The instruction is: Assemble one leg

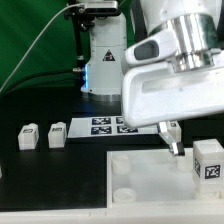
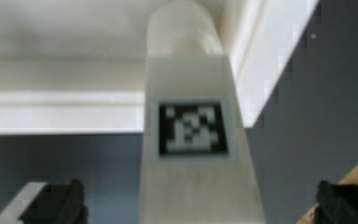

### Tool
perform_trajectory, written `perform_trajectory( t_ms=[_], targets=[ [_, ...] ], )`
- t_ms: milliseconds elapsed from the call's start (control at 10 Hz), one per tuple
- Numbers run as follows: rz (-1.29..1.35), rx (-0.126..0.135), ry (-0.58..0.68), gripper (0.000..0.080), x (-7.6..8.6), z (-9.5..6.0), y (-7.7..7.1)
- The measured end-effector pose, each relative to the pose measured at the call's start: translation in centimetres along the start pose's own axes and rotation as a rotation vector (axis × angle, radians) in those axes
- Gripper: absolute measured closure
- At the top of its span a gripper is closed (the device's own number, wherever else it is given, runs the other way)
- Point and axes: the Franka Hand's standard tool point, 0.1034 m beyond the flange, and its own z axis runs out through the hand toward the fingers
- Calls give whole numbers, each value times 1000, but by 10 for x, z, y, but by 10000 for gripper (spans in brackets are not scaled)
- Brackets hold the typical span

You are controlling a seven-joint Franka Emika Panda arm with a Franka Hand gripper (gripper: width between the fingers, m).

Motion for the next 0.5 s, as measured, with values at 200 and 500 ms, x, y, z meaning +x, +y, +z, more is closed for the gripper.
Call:
perform_trajectory(
  t_ms=[200, 500],
  targets=[
    [8, 8, -47, 151, 22, -4, 3],
    [34, 44, -333, 151, 13, 3, 7]
  ],
)
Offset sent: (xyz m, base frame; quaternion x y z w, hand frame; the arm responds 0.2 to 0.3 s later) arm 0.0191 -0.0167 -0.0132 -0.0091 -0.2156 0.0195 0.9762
